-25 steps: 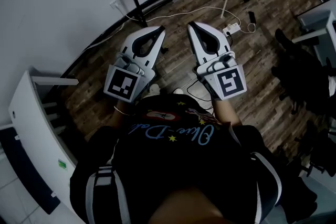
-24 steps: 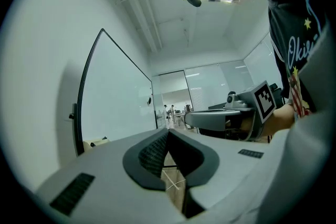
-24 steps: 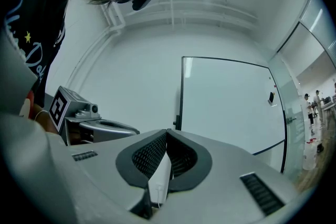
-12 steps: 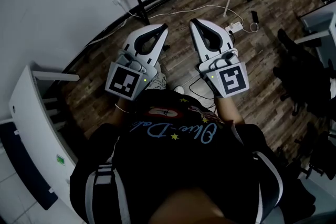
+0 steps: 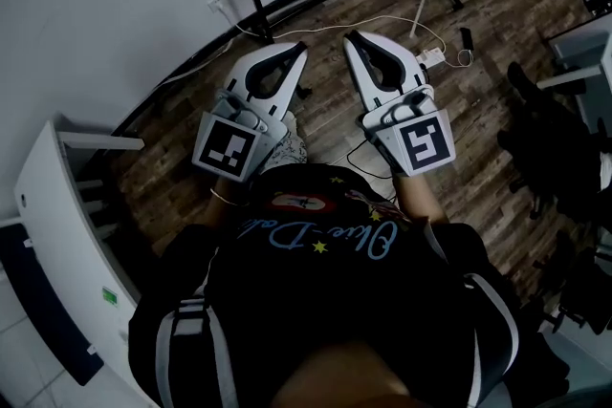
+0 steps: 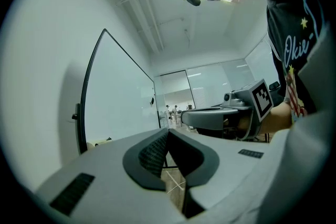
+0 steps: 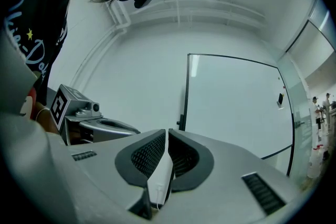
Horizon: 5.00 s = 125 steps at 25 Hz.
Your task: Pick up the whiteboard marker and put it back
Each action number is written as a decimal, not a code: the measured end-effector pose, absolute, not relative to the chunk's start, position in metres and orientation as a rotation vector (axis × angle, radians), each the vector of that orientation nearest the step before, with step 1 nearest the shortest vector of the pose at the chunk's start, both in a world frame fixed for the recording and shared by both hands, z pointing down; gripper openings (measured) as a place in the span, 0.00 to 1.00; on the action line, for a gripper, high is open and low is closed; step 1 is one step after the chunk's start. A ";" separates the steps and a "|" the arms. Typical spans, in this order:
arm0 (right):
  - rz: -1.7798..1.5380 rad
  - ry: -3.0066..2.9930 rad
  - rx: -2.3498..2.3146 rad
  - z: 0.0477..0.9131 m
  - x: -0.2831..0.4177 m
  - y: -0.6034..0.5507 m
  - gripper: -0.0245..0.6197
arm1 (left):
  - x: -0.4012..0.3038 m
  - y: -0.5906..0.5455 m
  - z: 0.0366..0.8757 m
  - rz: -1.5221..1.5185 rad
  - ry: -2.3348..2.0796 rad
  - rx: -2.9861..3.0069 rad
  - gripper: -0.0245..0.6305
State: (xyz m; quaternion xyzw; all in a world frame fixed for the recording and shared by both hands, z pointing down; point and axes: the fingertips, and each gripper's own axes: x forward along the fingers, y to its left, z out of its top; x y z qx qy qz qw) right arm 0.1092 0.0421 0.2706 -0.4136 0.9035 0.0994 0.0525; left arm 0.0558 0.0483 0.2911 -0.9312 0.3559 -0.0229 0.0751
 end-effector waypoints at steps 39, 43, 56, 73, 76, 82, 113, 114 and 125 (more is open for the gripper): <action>0.295 2.848 -1.180 0.287 0.051 -0.069 0.11 | -0.001 -0.059 0.306 -0.053 1.201 -2.797 0.06; 0.297 2.862 -1.172 0.289 0.046 -0.079 0.11 | -0.002 -0.069 0.307 -0.050 1.205 -2.801 0.06; 0.310 2.913 -1.163 0.299 0.033 -0.114 0.12 | -0.013 -0.104 0.314 -0.053 1.215 -2.813 0.06; 0.322 2.943 -1.202 0.308 0.016 -0.155 0.15 | -0.028 -0.147 0.319 -0.045 1.198 -2.834 0.06; 0.310 2.944 -1.213 0.311 0.013 -0.162 0.15 | -0.029 -0.154 0.321 -0.044 1.187 -2.845 0.06; 0.301 2.958 -1.238 0.318 0.008 -0.176 0.16 | -0.034 -0.168 0.324 -0.045 1.172 -2.857 0.06; 0.400 3.054 -1.264 0.341 -0.025 -0.205 0.23 | -0.057 -0.189 0.328 -0.062 1.139 -2.890 0.06; 0.411 3.059 -1.259 0.342 -0.026 -0.207 0.23 | -0.058 -0.190 0.328 -0.064 1.147 -2.887 0.06; 0.513 3.105 -1.245 0.354 -0.031 -0.222 0.24 | -0.070 -0.194 0.333 -0.073 1.234 -2.861 0.06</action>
